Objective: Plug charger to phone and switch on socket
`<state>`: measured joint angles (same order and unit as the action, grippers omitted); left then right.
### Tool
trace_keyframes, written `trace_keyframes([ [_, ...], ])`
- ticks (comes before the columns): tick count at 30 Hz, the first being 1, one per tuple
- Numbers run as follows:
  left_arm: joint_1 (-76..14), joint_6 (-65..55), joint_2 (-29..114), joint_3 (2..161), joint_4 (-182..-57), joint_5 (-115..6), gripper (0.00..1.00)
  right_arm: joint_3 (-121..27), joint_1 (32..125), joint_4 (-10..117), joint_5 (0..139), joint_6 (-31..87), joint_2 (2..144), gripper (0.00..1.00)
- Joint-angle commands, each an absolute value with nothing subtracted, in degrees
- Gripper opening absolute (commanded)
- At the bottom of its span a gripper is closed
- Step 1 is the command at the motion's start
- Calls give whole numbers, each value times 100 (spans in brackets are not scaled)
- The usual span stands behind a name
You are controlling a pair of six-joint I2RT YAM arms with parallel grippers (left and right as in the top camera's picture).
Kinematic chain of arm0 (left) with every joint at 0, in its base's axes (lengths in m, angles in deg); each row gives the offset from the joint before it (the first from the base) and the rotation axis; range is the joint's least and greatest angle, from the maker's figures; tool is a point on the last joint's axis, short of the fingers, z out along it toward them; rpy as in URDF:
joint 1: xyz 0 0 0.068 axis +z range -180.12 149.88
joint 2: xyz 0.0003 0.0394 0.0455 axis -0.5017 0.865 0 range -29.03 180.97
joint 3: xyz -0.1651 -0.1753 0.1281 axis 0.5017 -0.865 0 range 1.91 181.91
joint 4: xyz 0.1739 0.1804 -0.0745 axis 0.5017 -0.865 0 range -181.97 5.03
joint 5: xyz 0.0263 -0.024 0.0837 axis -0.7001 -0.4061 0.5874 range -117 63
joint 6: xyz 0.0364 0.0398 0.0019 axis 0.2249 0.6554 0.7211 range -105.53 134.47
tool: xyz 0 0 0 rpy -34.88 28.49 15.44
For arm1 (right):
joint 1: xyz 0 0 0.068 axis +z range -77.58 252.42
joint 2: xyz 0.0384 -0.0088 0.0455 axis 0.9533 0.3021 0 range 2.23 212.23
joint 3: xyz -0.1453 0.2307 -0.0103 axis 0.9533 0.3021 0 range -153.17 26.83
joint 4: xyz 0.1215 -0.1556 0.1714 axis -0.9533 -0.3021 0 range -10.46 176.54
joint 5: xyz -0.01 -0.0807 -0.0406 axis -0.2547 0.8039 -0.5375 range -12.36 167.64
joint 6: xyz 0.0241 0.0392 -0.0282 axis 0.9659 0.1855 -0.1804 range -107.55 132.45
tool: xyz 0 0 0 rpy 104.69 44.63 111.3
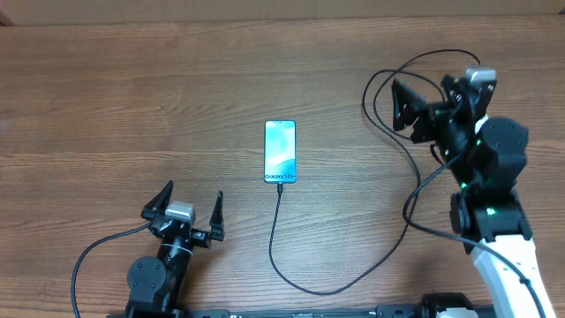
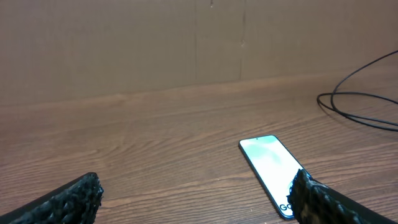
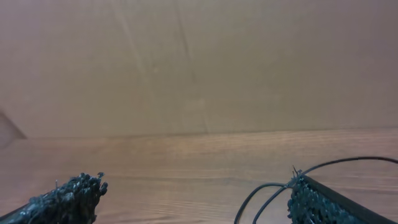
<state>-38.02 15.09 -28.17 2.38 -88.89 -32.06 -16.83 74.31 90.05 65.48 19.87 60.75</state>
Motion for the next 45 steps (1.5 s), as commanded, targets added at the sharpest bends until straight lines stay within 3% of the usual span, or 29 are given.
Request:
trace_keyframes([
  [1, -3841, 1621, -2878, 218, -8911, -3147, 100, -1329, 7468, 9337, 6509, 1939, 5640, 100],
  [18, -3841, 1621, -2878, 218, -8911, -3150, 99, 1338, 7466, 11322, 6618, 1788, 3837, 100],
  [27, -3841, 1621, -2878, 218, -8911, -3147, 99, 2319, 7466, 11420, 6655, 1797, 2812, 100],
  [30, -3841, 1621, -2878, 218, -8911, -3150, 99, 2662, 7466, 11324, 6651, 1795, 2370, 100],
  [43, -3841, 1621, -2878, 218, -8911, -3147, 99, 2638, 7466, 8269, 6646, 1812, 479, 100],
  [45, -3841, 1621, -2878, 218, -8911, -3147, 100, 2638, 7470, 8295, 6660, 1815, 222, 100],
])
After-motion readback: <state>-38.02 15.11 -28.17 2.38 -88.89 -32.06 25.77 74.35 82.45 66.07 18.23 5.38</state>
